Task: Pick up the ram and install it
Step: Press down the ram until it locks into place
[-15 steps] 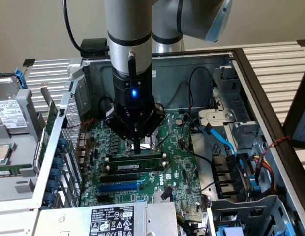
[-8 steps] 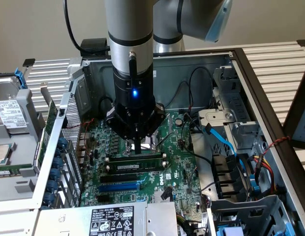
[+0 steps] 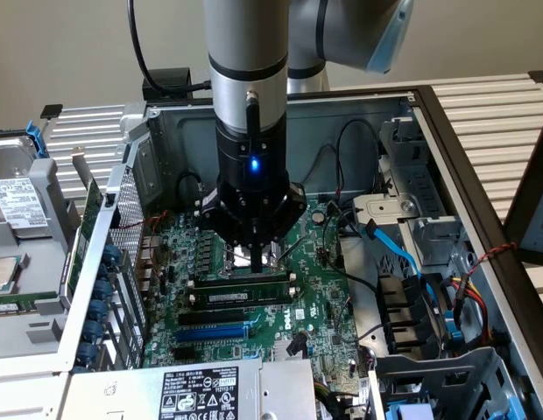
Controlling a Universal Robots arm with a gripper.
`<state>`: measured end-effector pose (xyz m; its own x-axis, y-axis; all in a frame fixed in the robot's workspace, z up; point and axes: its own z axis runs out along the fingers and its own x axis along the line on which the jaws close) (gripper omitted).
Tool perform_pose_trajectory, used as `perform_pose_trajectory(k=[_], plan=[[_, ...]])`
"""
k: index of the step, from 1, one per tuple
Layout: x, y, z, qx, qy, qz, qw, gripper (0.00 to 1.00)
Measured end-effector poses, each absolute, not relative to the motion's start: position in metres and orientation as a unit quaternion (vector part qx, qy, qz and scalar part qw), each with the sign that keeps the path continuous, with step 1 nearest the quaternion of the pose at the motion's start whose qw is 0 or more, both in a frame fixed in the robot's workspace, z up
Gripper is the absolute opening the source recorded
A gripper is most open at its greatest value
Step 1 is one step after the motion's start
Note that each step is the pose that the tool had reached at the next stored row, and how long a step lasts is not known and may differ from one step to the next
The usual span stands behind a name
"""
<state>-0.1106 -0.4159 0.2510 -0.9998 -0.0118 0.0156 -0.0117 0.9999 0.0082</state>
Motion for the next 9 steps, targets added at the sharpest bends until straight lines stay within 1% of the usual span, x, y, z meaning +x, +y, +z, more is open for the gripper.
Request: perform_pose_trajectory(k=[9], plan=[[-0.1015, -0.4209, 0.246, 0.005, -1.0, -0.004, 0.008, 0.1]])
